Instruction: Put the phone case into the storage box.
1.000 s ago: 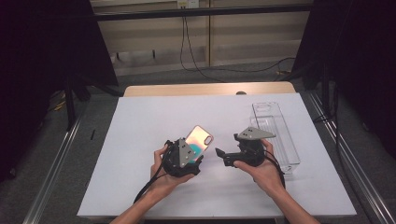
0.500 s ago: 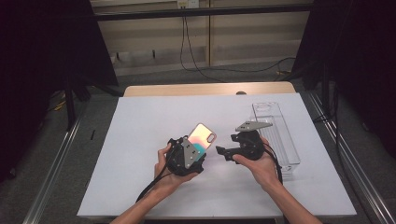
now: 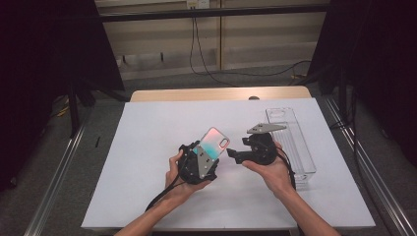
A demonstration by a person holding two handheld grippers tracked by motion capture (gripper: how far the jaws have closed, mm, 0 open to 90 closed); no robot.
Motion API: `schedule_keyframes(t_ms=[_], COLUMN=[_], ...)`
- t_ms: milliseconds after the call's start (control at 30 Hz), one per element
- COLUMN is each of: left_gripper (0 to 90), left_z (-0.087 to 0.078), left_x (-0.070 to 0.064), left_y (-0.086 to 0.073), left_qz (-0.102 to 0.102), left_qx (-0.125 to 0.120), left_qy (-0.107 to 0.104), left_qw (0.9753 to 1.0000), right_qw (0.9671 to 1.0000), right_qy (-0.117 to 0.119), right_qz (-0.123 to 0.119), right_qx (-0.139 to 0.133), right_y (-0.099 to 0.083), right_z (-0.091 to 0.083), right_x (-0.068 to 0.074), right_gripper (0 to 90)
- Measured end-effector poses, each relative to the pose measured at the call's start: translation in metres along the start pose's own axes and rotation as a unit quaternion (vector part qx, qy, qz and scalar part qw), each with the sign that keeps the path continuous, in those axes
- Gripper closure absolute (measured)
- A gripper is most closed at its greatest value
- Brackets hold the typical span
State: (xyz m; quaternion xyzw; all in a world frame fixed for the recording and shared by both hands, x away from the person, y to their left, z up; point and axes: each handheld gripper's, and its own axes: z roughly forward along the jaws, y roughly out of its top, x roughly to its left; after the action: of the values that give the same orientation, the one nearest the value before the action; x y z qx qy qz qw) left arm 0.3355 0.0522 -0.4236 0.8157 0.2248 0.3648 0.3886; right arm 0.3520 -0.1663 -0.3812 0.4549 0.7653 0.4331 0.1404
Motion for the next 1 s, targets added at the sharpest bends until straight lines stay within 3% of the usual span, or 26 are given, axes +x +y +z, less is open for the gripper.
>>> schedule_keyframes(t_ms=[100,267,333,367,567,1000], left_gripper=[17.1,17.1,17.1,17.1,17.1,17.1], left_z=[-0.001,-0.001,-0.002,-0.002,-0.002,-0.003], left_x=[0.000,-0.001,-0.001,-0.001,0.000,-0.001], left_y=[0.000,0.000,0.001,0.001,0.001,0.002], left_qz=[-0.003,-0.002,0.000,-0.003,-0.002,0.002], left_qx=[-0.005,-0.010,-0.012,-0.015,-0.013,-0.021], left_qy=[0.010,0.011,0.011,0.014,0.015,0.020], left_qw=[0.9999,0.9999,0.9999,0.9998,0.9998,0.9996], right_qw=[0.9999,1.0000,0.9998,0.9993,0.9984,0.9971], right_qy=[-0.008,0.003,0.009,0.017,0.018,0.025], right_qz=[-0.001,0.005,0.014,0.030,0.052,0.066], right_qx=[-0.006,0.000,0.010,0.018,0.015,0.026], right_y=[0.002,0.008,0.008,0.008,0.010,0.018], right_z=[-0.001,0.001,0.003,0.007,0.012,0.017], right_x=[0.004,0.007,0.007,0.005,0.003,0.008], right_gripper=[34.0,43.5,43.4,47.3,54.7,68.1])
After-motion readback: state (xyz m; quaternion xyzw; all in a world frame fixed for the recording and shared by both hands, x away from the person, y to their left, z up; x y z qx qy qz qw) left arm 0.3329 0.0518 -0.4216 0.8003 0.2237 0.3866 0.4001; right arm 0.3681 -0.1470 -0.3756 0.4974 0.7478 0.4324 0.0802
